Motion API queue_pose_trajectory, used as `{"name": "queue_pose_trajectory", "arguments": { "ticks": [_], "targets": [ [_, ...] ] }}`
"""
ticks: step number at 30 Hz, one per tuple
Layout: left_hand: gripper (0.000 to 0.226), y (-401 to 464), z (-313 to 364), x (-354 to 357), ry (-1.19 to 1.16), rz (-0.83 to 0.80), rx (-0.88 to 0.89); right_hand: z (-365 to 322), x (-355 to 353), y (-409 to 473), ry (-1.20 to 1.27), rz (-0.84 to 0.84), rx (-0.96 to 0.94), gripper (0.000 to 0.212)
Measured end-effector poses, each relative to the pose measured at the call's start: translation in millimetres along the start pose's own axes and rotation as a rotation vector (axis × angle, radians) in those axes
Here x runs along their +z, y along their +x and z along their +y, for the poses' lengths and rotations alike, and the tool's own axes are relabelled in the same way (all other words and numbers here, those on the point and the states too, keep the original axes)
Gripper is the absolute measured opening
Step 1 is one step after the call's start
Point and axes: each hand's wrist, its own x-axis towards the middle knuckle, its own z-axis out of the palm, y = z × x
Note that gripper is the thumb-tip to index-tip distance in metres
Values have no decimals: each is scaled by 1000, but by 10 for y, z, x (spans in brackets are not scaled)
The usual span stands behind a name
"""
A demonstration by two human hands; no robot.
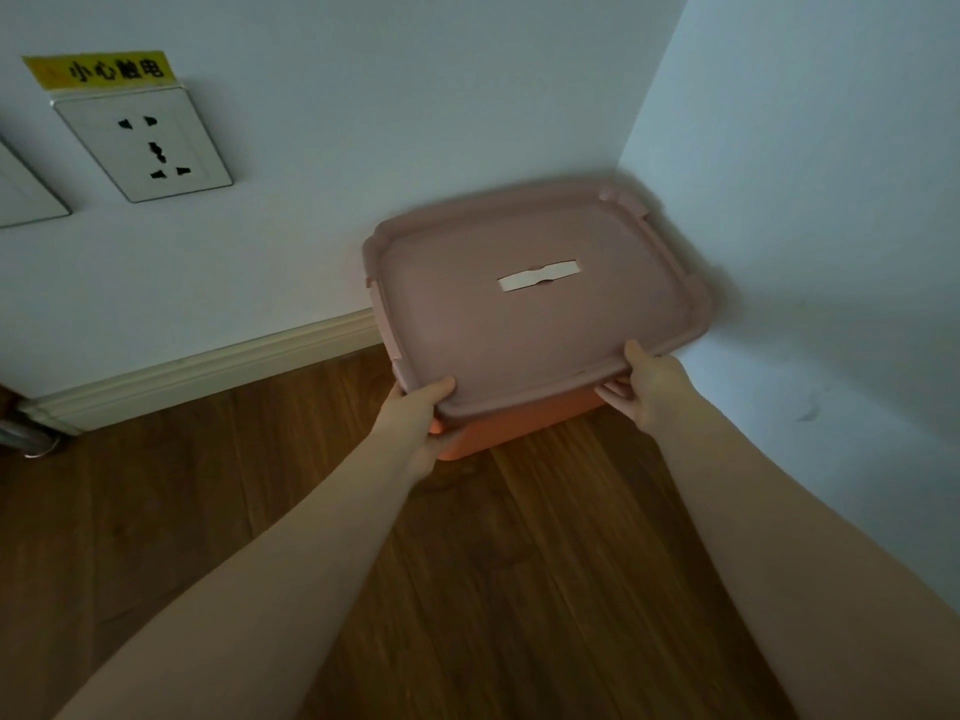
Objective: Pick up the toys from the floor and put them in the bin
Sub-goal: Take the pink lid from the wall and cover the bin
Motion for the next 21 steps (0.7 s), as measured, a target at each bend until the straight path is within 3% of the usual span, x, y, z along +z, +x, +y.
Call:
{"name": "queue_pose_trajectory", "arguments": {
  "ticks": [9, 16, 21],
  "targets": [
    [51, 155, -108, 268, 35, 15, 27, -244, -65, 213, 29, 22, -2, 41],
    [59, 101, -140, 209, 0, -74, 20, -49, -91, 128, 140, -39, -25, 57],
    [74, 14, -104, 35, 166, -205, 61, 40, 49, -54, -119, -16, -31, 64]
  ]
}}
